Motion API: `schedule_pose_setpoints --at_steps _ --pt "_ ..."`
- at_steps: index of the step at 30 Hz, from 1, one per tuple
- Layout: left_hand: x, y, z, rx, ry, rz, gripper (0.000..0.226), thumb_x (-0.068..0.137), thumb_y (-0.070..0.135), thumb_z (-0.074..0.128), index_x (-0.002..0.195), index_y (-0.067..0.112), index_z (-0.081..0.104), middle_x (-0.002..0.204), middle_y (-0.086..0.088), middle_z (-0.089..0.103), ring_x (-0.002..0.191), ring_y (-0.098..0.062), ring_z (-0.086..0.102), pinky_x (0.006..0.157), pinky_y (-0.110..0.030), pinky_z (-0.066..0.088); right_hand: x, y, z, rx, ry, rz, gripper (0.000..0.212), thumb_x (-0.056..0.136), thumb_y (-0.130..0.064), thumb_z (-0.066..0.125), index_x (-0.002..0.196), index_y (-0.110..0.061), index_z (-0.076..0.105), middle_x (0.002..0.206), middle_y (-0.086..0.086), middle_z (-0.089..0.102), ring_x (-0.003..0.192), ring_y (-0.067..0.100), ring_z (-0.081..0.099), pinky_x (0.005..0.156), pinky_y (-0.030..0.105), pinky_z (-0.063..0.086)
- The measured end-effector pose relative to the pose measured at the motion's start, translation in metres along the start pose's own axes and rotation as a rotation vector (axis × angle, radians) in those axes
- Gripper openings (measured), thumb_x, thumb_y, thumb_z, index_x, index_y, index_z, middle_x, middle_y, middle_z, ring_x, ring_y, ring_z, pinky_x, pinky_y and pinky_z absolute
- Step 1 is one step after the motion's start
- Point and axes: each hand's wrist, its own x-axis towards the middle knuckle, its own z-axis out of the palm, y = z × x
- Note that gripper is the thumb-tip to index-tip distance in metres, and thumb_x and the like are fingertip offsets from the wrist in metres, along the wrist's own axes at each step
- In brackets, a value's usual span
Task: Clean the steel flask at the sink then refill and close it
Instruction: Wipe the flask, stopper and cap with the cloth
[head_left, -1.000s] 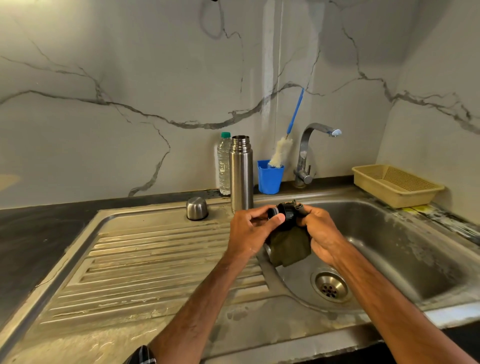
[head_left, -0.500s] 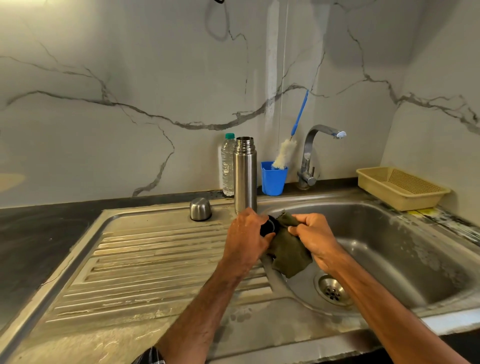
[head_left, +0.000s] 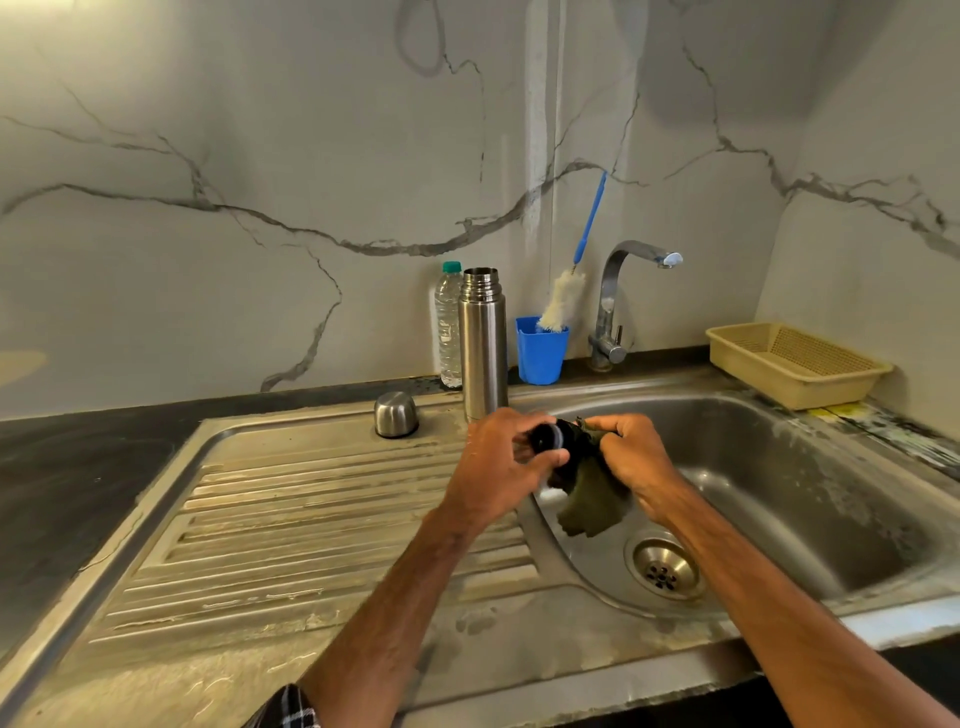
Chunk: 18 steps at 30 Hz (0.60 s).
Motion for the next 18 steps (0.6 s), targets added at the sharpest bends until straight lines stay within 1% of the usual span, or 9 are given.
schedule_pose_setpoints --at_steps 3,5,9,10,11,14,15,18 --pt "0.001 -0.007 -0.006 -0.040 0.094 -0.061 0.047 0.078 0.035 0.086 0.122 0.025 0.073 0.112 0.006 0.074 0.098 -0.001 0.067 0.090 -0.024 0.058 -0.002 0.000 0.007 0.063 0.066 -0.021 0.036 0.092 0.007 0.051 0.106 -0.015 0.077 0.101 0.005 0.073 0.092 0.016 0.068 0.071 0.026 0.056" --pt "0.000 -0.011 -0.009 -0.063 0.143 -0.098 0.046 0.077 0.033 0.088 0.120 0.024 0.074 0.109 0.009 0.075 0.095 0.002 0.068 0.090 -0.023 0.058 -0.005 0.001 0.013 0.101 0.088 -0.016 0.036 0.092 0.007 0.051 0.105 -0.015 0.077 0.101 0.003 0.073 0.094 0.016 0.068 0.073 0.026 0.056" --pt "-0.003 -0.011 -0.015 -0.091 0.194 -0.134 0.041 0.078 0.033 0.087 0.116 0.024 0.074 0.104 0.012 0.074 0.094 0.003 0.066 0.089 -0.021 0.056 -0.005 -0.005 0.027 0.212 0.169 0.059 0.039 0.091 0.005 0.049 0.097 -0.019 0.079 0.093 0.001 0.076 0.093 0.019 0.070 0.085 0.038 0.060" --pt "-0.003 -0.012 -0.016 -0.095 0.206 -0.139 0.040 0.079 0.033 0.087 0.116 0.025 0.073 0.104 0.012 0.073 0.095 0.003 0.066 0.090 -0.022 0.056 -0.003 -0.010 0.029 0.226 0.185 0.060 0.038 0.091 0.005 0.049 0.098 -0.018 0.079 0.094 0.000 0.076 0.093 0.018 0.070 0.085 0.037 0.060" --pt "-0.003 -0.011 -0.016 -0.101 0.217 -0.136 0.040 0.079 0.033 0.086 0.115 0.025 0.073 0.105 0.012 0.073 0.095 0.002 0.066 0.090 -0.023 0.056 -0.001 -0.015 0.028 0.224 0.200 0.051 0.036 0.093 0.004 0.049 0.101 -0.016 0.078 0.096 0.001 0.076 0.093 0.017 0.069 0.083 0.034 0.060" --pt "-0.007 -0.016 -0.024 -0.120 0.247 -0.145 0.038 0.080 0.033 0.086 0.115 0.025 0.073 0.107 0.010 0.072 0.098 0.000 0.065 0.091 -0.026 0.055 0.002 -0.032 0.030 0.193 0.267 -0.001 0.033 0.095 0.004 0.050 0.112 -0.012 0.073 0.102 0.003 0.072 0.086 0.010 0.063 0.065 0.020 0.051" --pt "-0.005 -0.016 -0.023 -0.127 0.242 -0.151 0.038 0.080 0.034 0.085 0.116 0.025 0.072 0.108 0.009 0.072 0.099 -0.002 0.064 0.090 -0.027 0.056 0.004 -0.034 0.028 0.181 0.307 -0.006 0.034 0.094 0.004 0.050 0.114 -0.012 0.072 0.104 0.004 0.071 0.085 0.010 0.061 0.063 0.019 0.049" --pt "-0.005 -0.021 -0.026 -0.141 0.279 -0.188 0.038 0.083 0.035 0.082 0.117 0.023 0.071 0.111 0.008 0.071 0.099 -0.003 0.064 0.089 -0.025 0.055 0.007 -0.029 0.034 0.169 0.367 -0.002 0.036 0.094 0.005 0.051 0.120 -0.010 0.070 0.113 0.008 0.071 0.092 0.013 0.060 0.067 0.019 0.048"
